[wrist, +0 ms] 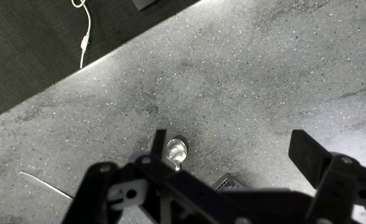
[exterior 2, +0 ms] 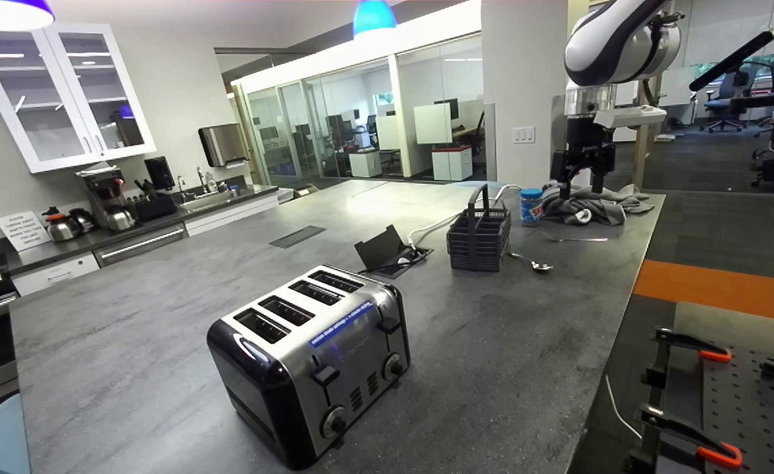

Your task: Put the spoon in the basket

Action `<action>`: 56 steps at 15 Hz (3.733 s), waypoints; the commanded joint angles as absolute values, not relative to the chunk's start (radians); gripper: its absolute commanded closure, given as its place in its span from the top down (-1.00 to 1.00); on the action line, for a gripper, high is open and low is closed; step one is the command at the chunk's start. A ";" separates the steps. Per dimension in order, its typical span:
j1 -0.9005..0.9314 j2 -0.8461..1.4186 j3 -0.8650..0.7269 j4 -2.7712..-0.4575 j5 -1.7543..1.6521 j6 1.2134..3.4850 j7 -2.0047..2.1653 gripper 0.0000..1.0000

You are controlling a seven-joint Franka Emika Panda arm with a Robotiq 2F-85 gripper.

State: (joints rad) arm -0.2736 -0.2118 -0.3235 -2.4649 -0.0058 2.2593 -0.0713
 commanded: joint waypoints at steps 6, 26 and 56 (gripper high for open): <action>-0.304 0.015 -0.338 -2.440 -0.100 2.632 -0.104 1.00; -0.366 0.403 -0.217 -2.230 0.114 2.855 -0.169 1.00; -0.484 0.672 -0.115 -1.986 0.137 2.851 -0.170 0.94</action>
